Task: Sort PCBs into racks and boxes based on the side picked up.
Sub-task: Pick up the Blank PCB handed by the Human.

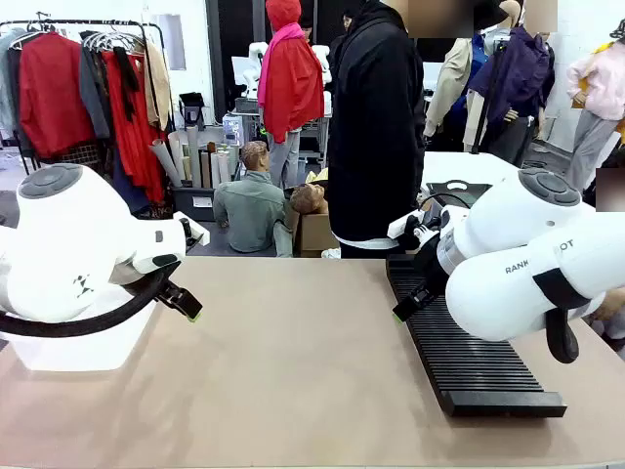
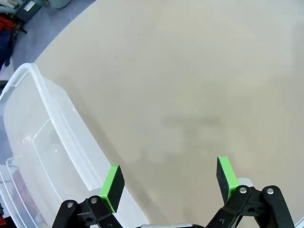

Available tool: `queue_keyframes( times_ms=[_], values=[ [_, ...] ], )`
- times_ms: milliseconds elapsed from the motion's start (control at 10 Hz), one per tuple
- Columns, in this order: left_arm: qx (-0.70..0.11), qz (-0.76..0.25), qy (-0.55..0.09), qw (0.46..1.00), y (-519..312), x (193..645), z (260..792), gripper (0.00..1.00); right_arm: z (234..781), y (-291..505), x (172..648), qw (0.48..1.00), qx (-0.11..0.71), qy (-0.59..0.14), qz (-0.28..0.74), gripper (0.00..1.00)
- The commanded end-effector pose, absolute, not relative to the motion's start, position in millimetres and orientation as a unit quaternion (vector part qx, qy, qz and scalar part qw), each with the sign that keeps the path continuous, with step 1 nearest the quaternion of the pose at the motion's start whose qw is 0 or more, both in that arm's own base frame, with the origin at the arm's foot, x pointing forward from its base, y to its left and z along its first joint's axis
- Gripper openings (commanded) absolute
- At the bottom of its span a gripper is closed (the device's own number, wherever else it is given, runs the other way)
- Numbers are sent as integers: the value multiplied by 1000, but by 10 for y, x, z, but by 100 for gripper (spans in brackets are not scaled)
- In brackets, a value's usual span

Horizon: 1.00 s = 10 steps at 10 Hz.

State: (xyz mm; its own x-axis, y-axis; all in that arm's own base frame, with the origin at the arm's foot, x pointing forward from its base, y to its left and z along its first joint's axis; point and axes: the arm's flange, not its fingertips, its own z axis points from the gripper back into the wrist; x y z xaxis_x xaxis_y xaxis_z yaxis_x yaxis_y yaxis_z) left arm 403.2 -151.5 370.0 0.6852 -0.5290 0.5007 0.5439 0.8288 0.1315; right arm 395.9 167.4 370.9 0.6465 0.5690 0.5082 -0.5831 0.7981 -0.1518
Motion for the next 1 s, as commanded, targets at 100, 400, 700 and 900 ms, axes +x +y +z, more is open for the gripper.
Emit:
queue_keyframes(
  times_ms=[100,400,700,900],
  values=[
    [-14,-292,-269,918,-1515,4031,3701,100,3709,1674,3959,907,13,-276,317,100],
    [-14,-292,-269,918,-1515,4031,3701,100,3709,1674,3959,907,13,-276,317,100],
    [-14,-292,-269,918,-1515,4031,3701,100,3709,1674,3959,907,13,-276,317,100],
    [-14,-292,-269,918,-1515,4031,3701,100,3709,1674,3959,907,13,-276,317,100]
  ],
)
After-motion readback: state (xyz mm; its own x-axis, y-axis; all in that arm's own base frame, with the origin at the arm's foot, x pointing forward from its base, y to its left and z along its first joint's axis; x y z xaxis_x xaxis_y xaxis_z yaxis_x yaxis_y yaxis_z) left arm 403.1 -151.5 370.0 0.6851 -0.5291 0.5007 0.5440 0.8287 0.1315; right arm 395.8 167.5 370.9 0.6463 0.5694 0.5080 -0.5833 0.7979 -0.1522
